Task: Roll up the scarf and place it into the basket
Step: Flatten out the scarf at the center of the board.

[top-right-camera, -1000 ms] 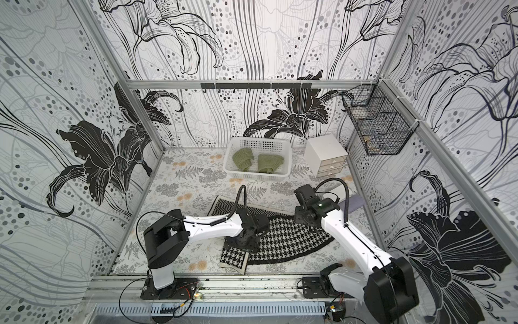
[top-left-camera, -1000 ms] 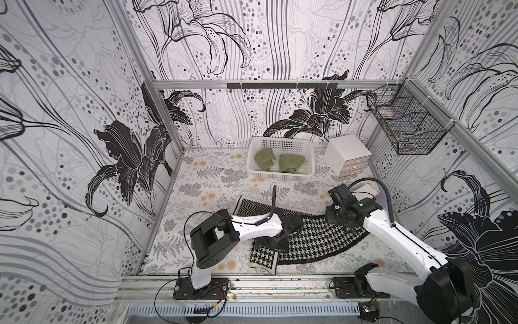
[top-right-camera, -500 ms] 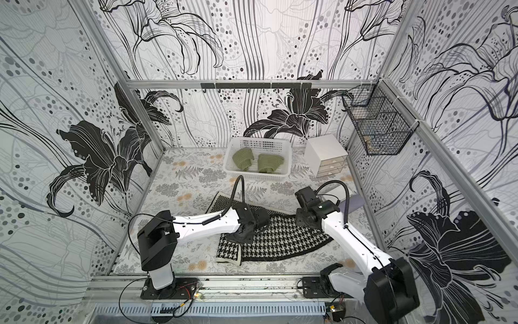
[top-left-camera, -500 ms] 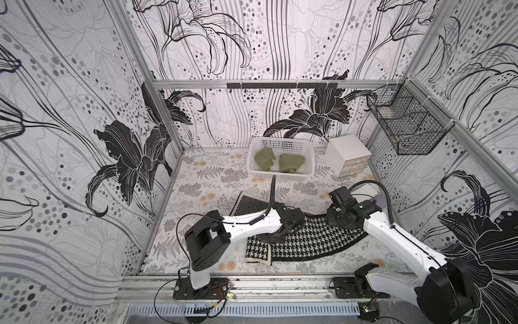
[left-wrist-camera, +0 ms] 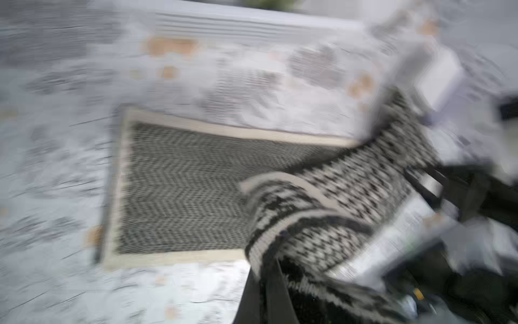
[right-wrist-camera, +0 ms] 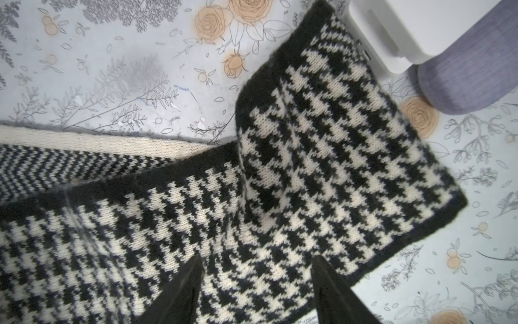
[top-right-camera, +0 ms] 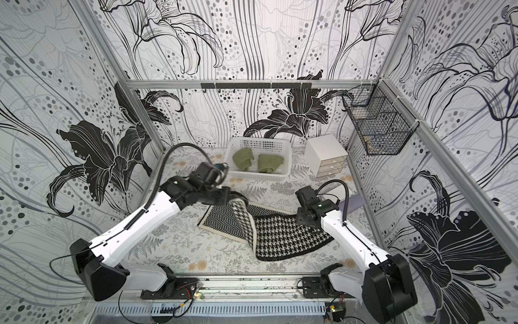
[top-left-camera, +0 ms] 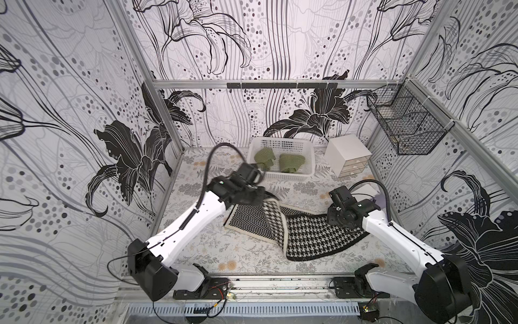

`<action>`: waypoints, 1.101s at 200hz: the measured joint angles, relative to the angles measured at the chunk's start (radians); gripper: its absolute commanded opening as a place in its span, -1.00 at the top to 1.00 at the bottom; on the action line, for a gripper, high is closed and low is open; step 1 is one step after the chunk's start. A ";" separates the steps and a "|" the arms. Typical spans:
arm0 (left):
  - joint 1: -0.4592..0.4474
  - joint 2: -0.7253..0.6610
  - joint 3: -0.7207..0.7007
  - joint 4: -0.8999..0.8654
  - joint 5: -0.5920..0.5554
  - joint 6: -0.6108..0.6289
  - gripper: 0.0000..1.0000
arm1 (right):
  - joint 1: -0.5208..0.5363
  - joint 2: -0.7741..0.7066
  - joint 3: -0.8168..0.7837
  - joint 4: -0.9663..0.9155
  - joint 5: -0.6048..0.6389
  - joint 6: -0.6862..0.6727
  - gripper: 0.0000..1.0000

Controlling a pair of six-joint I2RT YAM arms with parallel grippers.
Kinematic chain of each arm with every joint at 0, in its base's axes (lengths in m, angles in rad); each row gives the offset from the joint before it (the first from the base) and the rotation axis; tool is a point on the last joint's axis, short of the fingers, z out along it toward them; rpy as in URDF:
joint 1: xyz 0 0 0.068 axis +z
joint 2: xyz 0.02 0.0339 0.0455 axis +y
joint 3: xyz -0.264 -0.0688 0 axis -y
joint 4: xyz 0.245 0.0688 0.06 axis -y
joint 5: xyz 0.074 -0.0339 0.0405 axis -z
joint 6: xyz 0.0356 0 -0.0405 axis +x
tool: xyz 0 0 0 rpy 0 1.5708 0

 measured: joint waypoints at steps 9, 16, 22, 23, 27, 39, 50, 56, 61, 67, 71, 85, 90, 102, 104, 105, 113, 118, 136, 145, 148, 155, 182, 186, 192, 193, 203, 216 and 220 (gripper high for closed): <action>0.114 0.056 -0.035 0.003 -0.014 0.024 1.00 | 0.000 0.019 0.003 0.004 0.000 0.000 -0.29; 0.172 0.134 -0.053 0.015 -0.022 0.043 1.00 | 0.000 0.033 0.005 0.008 -0.001 0.000 -0.29; 0.199 0.199 -0.055 0.017 -0.022 0.057 1.00 | 0.000 0.044 0.005 0.014 -0.004 0.000 -0.29; 0.204 0.218 -0.055 0.019 -0.022 0.060 1.00 | 0.000 0.047 0.005 0.015 -0.004 0.000 -0.29; 0.215 0.257 -0.053 0.019 -0.020 0.066 1.00 | 0.000 0.051 0.006 0.018 -0.006 0.000 -0.29; 0.228 0.381 -0.031 0.025 -0.011 0.084 1.00 | 0.000 0.063 0.006 0.024 -0.012 0.000 -0.29; 0.221 0.454 -0.007 0.040 0.006 0.095 1.00 | 0.000 0.068 0.008 0.027 -0.016 0.000 -0.29; 0.214 0.475 0.002 0.050 0.013 0.100 1.00 | 0.000 0.069 0.008 0.028 -0.016 0.000 -0.29; 0.206 0.484 0.008 0.058 0.018 0.103 1.00 | 0.000 0.069 0.008 0.030 -0.018 0.000 -0.29; 0.196 0.484 0.012 0.066 0.023 0.106 1.00 | 0.000 0.069 0.008 0.031 -0.018 -0.001 -0.29; 0.190 0.479 0.016 0.068 0.027 0.107 1.00 | 0.000 0.069 0.008 0.032 -0.018 -0.001 -0.29; 0.159 0.447 0.027 0.082 0.043 0.110 1.00 | 0.000 0.069 0.008 0.034 -0.019 -0.002 -0.29; 0.147 0.428 0.031 0.086 0.047 0.111 1.00 | 0.000 0.070 0.008 0.035 -0.019 -0.003 -0.29; 0.109 0.372 0.063 0.077 0.063 0.115 1.00 | 0.000 0.078 0.010 0.035 -0.019 -0.004 -0.29; 0.099 0.360 0.074 0.074 0.066 0.117 1.00 | 0.000 0.081 0.010 0.035 -0.019 -0.004 -0.29; 0.096 0.357 0.077 0.074 0.067 0.118 1.00 | 0.000 0.082 0.010 0.035 -0.019 -0.004 -0.30; 0.060 0.320 0.124 0.070 0.084 0.128 1.00 | -0.002 0.090 0.010 0.039 -0.018 -0.004 -0.29; 0.032 0.296 0.161 0.070 0.102 0.140 1.00 | -0.003 0.095 0.011 0.039 -0.018 -0.004 -0.30; -0.092 0.209 0.284 0.104 0.154 0.189 1.00 | -0.019 0.109 0.012 0.042 -0.016 -0.002 -0.30; -0.143 0.145 0.301 0.138 0.192 0.211 1.00 | -0.030 0.111 0.012 0.043 -0.007 0.002 -0.30; -0.156 0.121 0.294 0.152 0.206 0.221 1.00 | -0.033 0.111 0.012 0.042 -0.005 0.002 -0.30; -0.163 0.049 0.252 0.188 0.232 0.231 1.00 | -0.043 0.110 0.012 0.043 0.001 0.005 -0.30; 0.119 -0.121 0.031 0.236 0.237 0.216 1.00 | -0.084 0.110 0.012 0.043 0.023 0.016 -0.30; 0.167 -0.106 0.015 0.236 0.224 0.210 1.00 | -0.087 0.110 0.012 0.042 0.027 0.018 -0.30; 0.242 -0.061 -0.005 0.236 0.192 0.195 1.00 | -0.092 0.110 0.013 0.042 0.031 0.020 -0.30; 0.249 -0.055 -0.007 0.235 0.190 0.194 1.00 | -0.092 0.110 0.013 0.042 0.031 0.020 -0.30; 0.330 0.056 -0.021 0.237 0.147 0.179 1.00 | -0.093 0.109 0.017 0.043 0.032 0.023 -0.30; 0.370 0.236 -0.024 0.243 0.119 0.156 1.00 | -0.093 0.109 0.029 0.043 0.031 0.023 -0.30; 0.374 0.298 -0.024 0.245 0.114 0.149 1.00 | -0.093 0.109 0.033 0.045 0.031 0.023 -0.30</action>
